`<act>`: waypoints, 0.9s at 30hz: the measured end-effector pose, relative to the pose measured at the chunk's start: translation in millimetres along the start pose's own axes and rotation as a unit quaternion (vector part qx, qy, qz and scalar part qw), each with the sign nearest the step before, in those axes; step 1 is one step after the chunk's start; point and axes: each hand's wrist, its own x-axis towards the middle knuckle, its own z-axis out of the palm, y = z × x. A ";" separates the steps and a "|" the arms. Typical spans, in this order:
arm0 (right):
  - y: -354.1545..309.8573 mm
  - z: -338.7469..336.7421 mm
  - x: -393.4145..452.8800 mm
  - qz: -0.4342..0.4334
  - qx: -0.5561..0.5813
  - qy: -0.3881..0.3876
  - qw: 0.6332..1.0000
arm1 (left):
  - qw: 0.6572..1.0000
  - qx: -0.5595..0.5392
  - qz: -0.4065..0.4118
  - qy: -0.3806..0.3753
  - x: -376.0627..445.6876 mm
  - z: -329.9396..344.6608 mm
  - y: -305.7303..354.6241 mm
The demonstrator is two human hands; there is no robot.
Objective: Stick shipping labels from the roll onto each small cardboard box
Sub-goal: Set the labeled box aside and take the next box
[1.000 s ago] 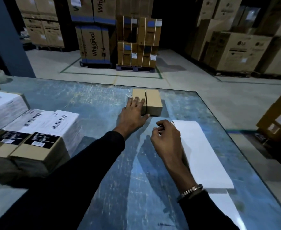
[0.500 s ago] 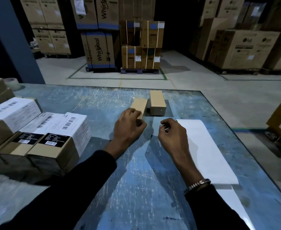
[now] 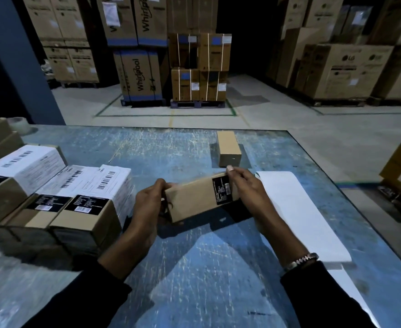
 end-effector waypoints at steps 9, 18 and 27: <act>-5.4 -1.5 -0.9 0.066 0.136 -0.047 0.987 | 0.993 -0.032 -0.045 -0.102 8.7 -3.3 -0.3; -3.3 -1.4 -4.1 0.098 0.124 -0.049 0.986 | 0.983 0.121 -0.010 -0.139 -0.2 -7.2 -1.3; -2.7 8.1 -9.6 0.041 0.070 -0.026 0.996 | 0.860 0.420 0.157 -0.243 -10.8 -1.2 3.2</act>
